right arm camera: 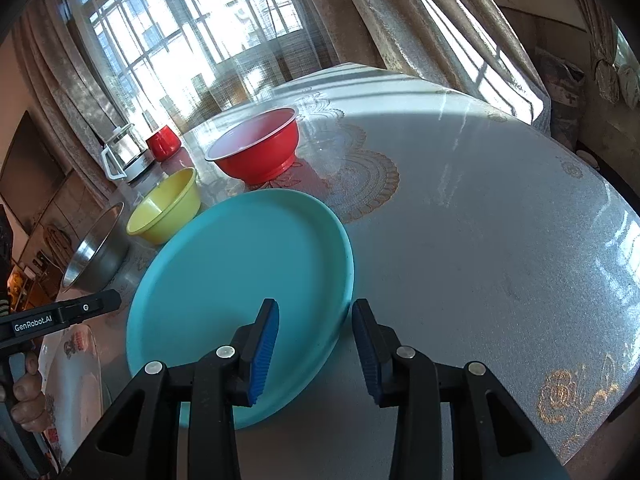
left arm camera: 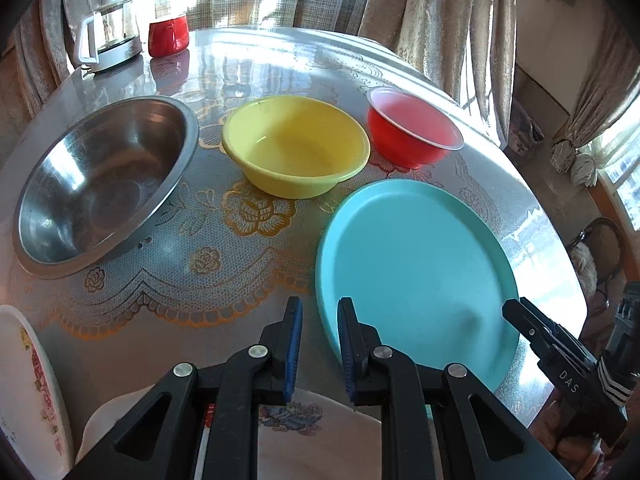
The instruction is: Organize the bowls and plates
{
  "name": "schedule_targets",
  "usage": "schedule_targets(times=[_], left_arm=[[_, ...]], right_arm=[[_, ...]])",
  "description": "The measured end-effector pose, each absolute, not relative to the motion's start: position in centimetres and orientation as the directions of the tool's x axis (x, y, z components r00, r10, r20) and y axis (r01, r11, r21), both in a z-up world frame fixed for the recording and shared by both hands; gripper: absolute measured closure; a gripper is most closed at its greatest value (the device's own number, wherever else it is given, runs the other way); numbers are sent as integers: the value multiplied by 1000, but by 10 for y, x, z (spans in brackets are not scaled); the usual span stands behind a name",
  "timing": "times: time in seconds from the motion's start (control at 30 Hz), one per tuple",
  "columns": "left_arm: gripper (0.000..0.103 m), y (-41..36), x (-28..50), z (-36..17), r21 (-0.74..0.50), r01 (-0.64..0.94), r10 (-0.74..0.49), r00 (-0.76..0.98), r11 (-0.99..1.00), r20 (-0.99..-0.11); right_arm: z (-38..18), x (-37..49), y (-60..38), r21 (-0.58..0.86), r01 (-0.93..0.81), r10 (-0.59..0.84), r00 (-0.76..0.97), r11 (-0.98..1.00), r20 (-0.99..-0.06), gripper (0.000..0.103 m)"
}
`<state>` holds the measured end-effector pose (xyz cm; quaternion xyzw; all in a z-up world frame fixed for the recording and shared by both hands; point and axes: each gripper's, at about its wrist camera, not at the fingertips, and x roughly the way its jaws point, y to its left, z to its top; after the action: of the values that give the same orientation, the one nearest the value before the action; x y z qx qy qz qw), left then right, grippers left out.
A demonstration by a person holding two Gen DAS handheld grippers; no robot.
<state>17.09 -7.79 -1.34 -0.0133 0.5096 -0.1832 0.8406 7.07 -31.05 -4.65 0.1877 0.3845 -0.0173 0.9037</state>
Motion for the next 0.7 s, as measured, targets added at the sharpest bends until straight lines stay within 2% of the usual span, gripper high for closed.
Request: schedule_targets(times=[0.2, 0.43, 0.7], left_arm=[[87, -90, 175, -27, -177, 318, -298, 387, 931, -873], [89, -93, 176, -28, -138, 335, -278, 418, 932, -865], [89, -113, 174, -28, -168, 372, -320, 394, 913, -862]], right_arm=[[-46, 71, -303, 254, 150, 77, 707, 955, -703, 68], [-48, 71, -309, 228, 173, 40, 708, 958, -705, 89], [-47, 69, -330, 263, 232, 24, 706, 936, -708, 90]])
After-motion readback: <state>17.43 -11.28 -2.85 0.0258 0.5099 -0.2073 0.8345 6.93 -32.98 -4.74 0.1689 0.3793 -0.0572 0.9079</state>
